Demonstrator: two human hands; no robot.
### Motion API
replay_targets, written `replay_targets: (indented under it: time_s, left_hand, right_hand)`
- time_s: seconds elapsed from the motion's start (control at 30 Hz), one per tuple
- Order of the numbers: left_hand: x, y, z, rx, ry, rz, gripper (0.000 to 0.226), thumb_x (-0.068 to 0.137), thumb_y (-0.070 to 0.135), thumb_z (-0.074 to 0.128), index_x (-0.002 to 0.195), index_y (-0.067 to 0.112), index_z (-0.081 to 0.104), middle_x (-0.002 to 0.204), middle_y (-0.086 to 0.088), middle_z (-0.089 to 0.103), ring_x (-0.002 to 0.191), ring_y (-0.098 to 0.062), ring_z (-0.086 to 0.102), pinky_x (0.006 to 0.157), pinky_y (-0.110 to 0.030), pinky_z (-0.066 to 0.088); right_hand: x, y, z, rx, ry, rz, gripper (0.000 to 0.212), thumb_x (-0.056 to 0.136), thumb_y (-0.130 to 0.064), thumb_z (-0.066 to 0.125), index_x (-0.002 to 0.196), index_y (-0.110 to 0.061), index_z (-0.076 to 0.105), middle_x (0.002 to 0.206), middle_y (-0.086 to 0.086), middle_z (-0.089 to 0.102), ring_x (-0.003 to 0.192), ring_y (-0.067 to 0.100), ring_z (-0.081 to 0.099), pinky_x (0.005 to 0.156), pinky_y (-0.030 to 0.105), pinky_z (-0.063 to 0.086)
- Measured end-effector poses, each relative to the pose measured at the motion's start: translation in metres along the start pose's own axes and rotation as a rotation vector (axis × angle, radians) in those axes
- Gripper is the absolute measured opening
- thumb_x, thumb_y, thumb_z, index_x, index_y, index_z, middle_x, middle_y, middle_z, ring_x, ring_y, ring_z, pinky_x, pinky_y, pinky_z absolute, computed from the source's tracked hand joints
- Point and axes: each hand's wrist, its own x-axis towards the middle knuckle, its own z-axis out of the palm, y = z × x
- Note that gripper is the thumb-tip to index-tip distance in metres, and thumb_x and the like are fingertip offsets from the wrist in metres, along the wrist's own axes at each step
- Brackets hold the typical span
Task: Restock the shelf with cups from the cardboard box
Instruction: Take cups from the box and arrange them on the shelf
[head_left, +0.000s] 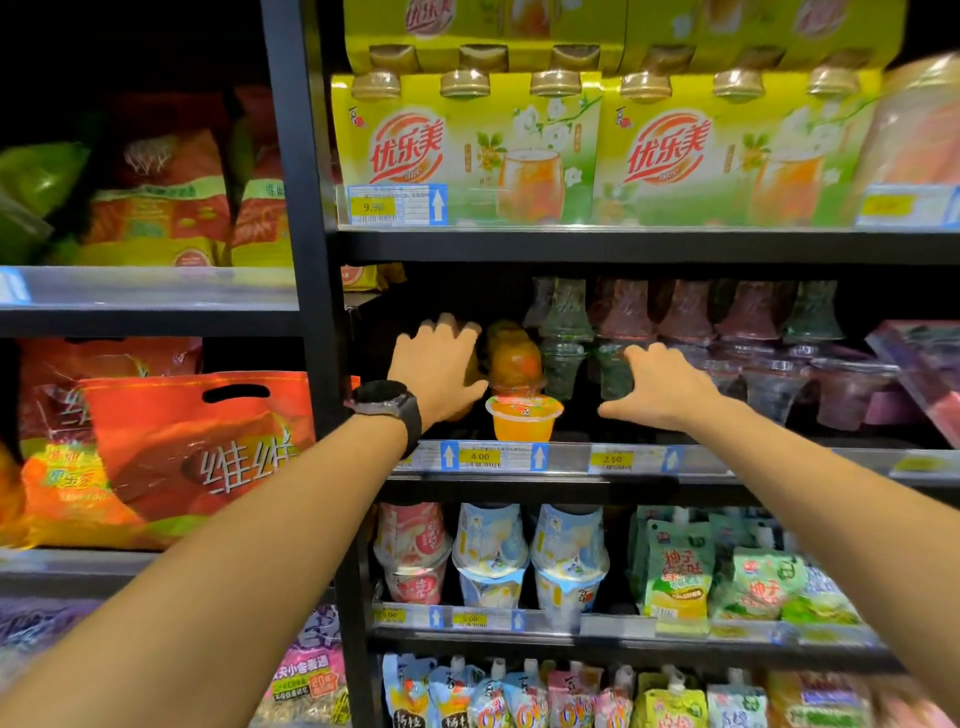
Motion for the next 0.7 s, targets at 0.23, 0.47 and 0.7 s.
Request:
replay_targets:
  time_s: [0.23,0.47,0.7]
  left_hand:
    - [-0.021,0.015,-0.011,0.05,0.029,0.035,0.068,0.087,0.058,0.055,0.141,0.021,0.035,0.134,-0.01,0.045,0.118,-0.03,0.048,0.088,-0.044,0.046]
    - [-0.062,0.029,-0.045,0.093,0.081,0.012,0.066,0.089,0.059,0.05,0.14,0.02,0.036,0.128,-0.01,0.046,0.11,-0.031,0.05,0.077,-0.041,0.044]
    - [-0.161,0.074,-0.021,0.031,-0.023,0.008,0.064,0.088,0.056,0.055,0.137,0.016,0.042,0.12,-0.01,0.049,0.103,-0.033,0.053,0.069,-0.042,0.045]
  right_hand:
    - [-0.032,0.006,-0.003,-0.255,0.147,-0.068,0.084,0.078,-0.056,0.065,0.143,-0.016,0.03,0.141,0.011,0.032,0.129,0.032,0.034,0.09,0.043,0.046]
    - [-0.073,0.011,-0.006,-0.166,0.26,-0.146,0.079,0.08,-0.052,0.066,0.141,-0.014,0.033,0.135,0.01,0.038,0.122,0.031,0.039,0.083,0.041,0.048]
    - [-0.15,0.014,0.042,-0.03,0.382,-0.359,0.062,0.078,-0.032,0.071,0.131,-0.01,0.046,0.124,0.011,0.045,0.111,0.032,0.046,0.077,0.041,0.05]
